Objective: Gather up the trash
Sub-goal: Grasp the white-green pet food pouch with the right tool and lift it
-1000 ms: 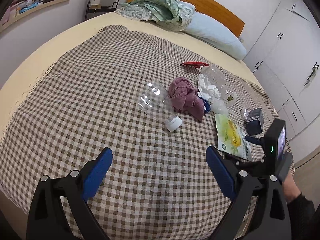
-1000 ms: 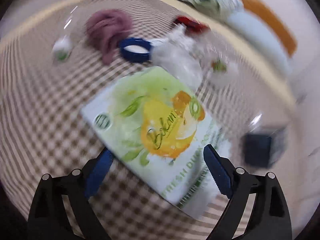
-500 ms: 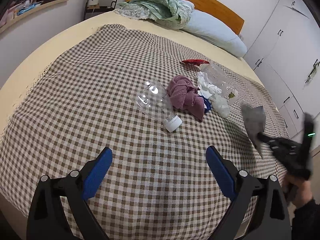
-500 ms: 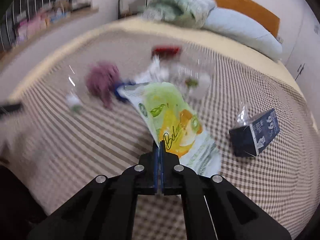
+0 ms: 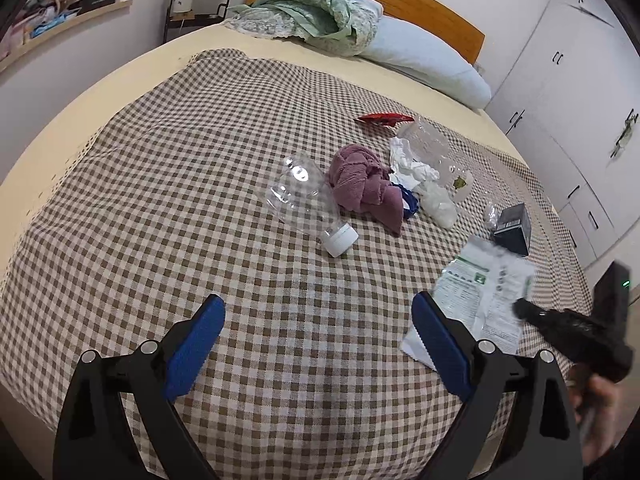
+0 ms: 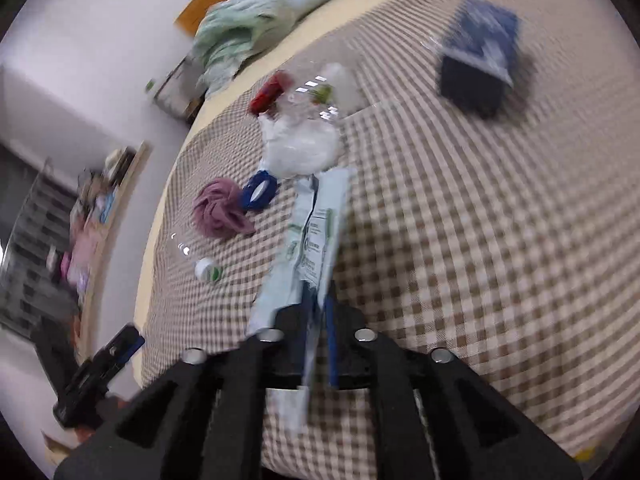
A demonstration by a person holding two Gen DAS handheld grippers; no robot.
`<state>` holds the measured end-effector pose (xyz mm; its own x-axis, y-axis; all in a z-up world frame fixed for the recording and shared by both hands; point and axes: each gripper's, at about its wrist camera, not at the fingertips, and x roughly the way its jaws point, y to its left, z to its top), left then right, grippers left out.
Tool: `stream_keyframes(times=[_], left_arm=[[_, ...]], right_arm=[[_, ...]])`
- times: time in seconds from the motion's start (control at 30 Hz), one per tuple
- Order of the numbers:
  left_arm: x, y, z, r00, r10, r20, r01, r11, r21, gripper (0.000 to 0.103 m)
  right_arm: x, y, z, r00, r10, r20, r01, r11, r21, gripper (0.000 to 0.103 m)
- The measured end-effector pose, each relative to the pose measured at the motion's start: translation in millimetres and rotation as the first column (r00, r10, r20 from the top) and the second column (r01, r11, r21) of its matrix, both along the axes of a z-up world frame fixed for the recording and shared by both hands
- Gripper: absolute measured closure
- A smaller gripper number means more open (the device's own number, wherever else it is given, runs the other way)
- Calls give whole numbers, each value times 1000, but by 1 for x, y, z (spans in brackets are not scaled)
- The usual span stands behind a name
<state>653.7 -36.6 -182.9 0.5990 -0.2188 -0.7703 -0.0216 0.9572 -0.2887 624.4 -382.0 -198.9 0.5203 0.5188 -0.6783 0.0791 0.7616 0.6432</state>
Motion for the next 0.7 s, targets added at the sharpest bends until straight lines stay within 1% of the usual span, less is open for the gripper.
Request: stream_keyframes(times=[0.03,0.07,0.17,0.23,0.27,0.3,0.33,0.37,0.4,0.43,0.47,0.5,0.57,0.6,0.63,0.67,0.7], left_arm=[[0,1,0,1000,2,0,-2,1000,2,12],[1,3,0,1000,7,-2,-7,1000,0,12],[3,6,-2,1000,18,-10,-18,1000,-10,12],[3,5,-2,1000,14,-9,-15,1000,-12,12],[3,4,-2,1000,9,-7,-9,1000,-9,12],[3,3,-2,1000,6,-6,-6,1000,-4,12],[3,3,-2,1000,4,-5,-4,1000,-1,12],[3,3,-2,1000,2,-5,-2,1000,2,12],[3,4,-3,1000,4,-5,-4,1000,6,12],[3,4,-3,1000,7,-6,-7,1000,9,12],[3,5,-4,1000,8,-7,-8,1000,12,12],[3,5,-4,1000,9,-7,-9,1000,20,12],[2,4,-5,1000,6,-6,-6,999,35,12],[2,3,-5,1000,0,0,0,999,39,12],[2,1,-5,1000,-11,8,11,999,38,12],[4,-2,-5,1000,-25,16,25,999,37,12],[7,-7,-2,998,-56,41,55,998,34,12]], right_arm=[[-2,0,-8,1000,-15,11,14,997,71,62],[-5,2,-13,999,-37,19,35,994,106,46],[-11,13,-26,997,-68,33,61,980,188,46],[-12,24,-33,997,-71,29,64,979,193,52],[-10,27,-36,997,-72,27,66,983,174,67],[-7,31,-39,997,-76,22,72,986,148,84],[-7,40,-42,996,-84,18,82,993,89,91],[-6,41,-43,995,-91,29,89,994,57,92],[-6,37,-45,994,-99,43,98,994,39,97],[-7,39,-43,992,-114,54,113,993,15,98],[-8,38,-42,988,-139,61,139,990,-2,100],[-11,38,-36,983,-164,77,167,985,-43,101],[-21,40,-8,963,-209,170,241,950,-197,102],[-25,41,5,953,-218,209,267,931,-248,102],[-32,39,16,940,-235,249,303,910,-284,102],[-36,34,23,925,-260,276,336,899,-281,102],[-38,29,27,913,-281,297,361,894,-264,102]])
